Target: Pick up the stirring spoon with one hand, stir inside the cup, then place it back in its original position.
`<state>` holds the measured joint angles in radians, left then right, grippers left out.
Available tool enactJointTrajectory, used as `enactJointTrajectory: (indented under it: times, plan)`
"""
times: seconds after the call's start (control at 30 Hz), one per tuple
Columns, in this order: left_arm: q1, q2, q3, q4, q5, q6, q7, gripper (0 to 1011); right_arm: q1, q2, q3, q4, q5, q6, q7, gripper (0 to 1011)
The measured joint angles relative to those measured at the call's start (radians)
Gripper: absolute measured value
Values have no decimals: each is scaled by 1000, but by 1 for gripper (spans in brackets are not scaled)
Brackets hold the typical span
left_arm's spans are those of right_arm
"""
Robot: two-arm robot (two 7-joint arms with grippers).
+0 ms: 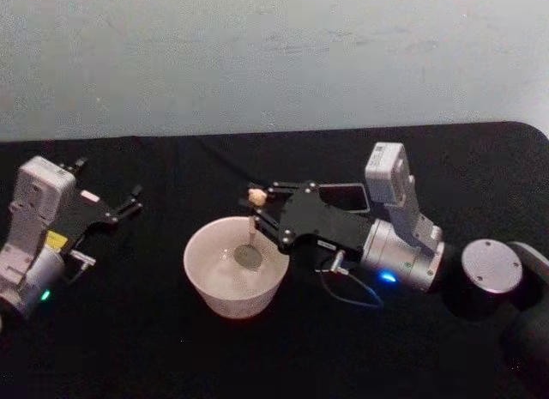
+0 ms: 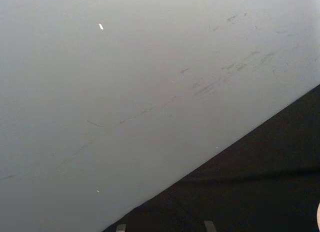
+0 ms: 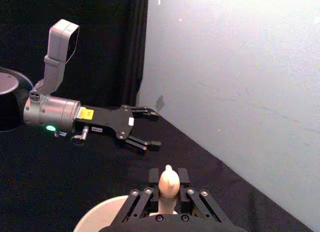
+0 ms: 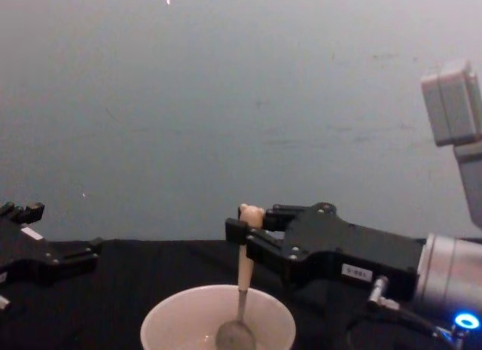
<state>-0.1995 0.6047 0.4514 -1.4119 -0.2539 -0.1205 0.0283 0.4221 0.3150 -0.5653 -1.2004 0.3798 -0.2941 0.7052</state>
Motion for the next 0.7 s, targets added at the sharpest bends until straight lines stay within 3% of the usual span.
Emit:
enactJointTrajectory:
  times: [0.4,0.7]
  plan:
    - [0,0,0,0,0,0,0,1001,-49,59,25,-73,12,1,10,212]
    - [0,0,0,0,0,0,0,1001,-99,100,13,-150,35,25,42,212]
